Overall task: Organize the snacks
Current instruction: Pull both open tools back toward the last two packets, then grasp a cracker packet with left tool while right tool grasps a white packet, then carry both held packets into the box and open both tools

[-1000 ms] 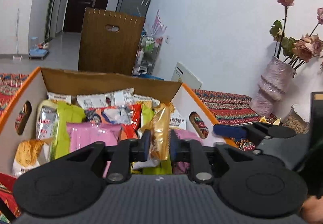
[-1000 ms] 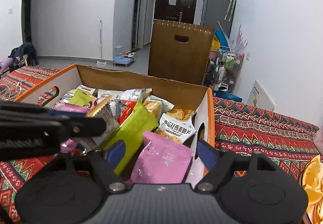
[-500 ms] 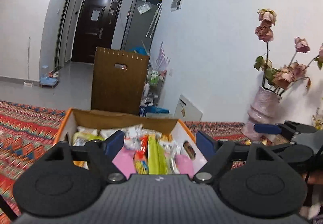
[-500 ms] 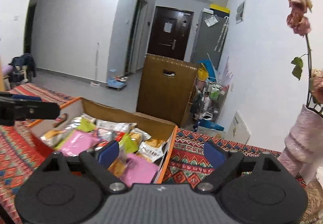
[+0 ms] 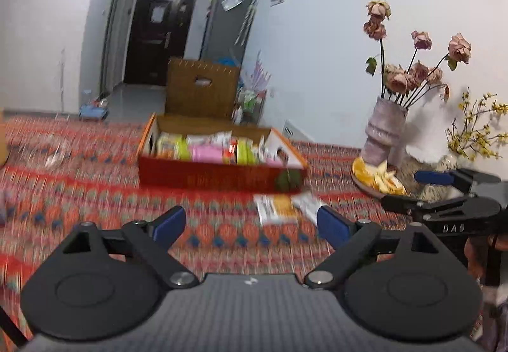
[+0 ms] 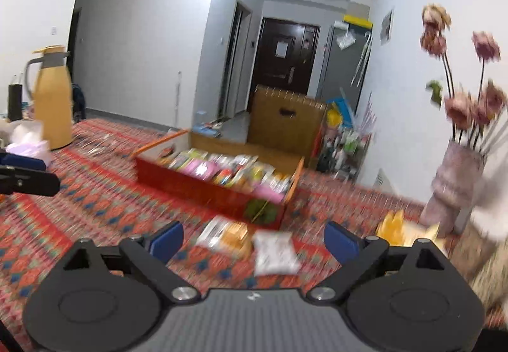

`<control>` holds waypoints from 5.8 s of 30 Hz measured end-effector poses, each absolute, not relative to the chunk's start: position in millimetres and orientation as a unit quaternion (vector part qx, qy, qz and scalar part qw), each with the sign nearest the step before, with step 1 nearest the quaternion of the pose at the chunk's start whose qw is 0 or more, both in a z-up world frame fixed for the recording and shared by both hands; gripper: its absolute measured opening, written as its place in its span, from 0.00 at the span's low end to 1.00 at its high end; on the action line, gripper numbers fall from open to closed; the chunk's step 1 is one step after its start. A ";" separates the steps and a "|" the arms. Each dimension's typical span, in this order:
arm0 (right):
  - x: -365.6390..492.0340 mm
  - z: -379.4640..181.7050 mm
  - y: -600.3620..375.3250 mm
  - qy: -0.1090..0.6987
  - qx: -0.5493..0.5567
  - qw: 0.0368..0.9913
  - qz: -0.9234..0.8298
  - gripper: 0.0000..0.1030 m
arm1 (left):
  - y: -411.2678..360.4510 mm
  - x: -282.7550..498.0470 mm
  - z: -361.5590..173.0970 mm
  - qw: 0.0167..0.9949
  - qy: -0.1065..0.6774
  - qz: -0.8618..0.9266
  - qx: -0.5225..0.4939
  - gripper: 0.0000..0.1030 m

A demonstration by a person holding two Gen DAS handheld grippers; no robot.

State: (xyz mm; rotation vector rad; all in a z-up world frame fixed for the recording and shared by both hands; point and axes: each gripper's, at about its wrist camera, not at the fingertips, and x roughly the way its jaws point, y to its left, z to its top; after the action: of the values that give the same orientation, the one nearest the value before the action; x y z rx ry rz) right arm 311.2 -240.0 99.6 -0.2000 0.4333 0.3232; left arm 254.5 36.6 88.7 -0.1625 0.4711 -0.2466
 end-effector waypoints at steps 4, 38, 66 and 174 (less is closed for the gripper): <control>265.1 75.3 -239.0 0.235 -0.080 0.955 0.161 0.93 | 37.1 208.3 71.4 0.955 0.255 -0.117 -0.099 0.89; 354.9 14.7 -262.9 0.293 -0.069 0.936 0.181 0.75 | -33.0 309.6 21.2 0.942 0.293 -0.141 0.082 0.98; 508.7 -13.3 -297.1 0.333 -0.031 0.931 0.146 0.40 | -86.5 511.5 -25.9 0.889 0.337 -0.284 0.121 0.52; 536.1 180.7 -203.6 0.272 -0.049 0.951 0.142 0.95 | 51.3 494.2 159.1 0.954 0.292 -0.070 -0.028 1.00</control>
State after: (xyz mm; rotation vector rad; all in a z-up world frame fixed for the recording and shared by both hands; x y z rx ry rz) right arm 536.1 -203.6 180.7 -0.0992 0.5531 0.2888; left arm 494.2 51.3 159.1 -0.0562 0.5931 -0.1413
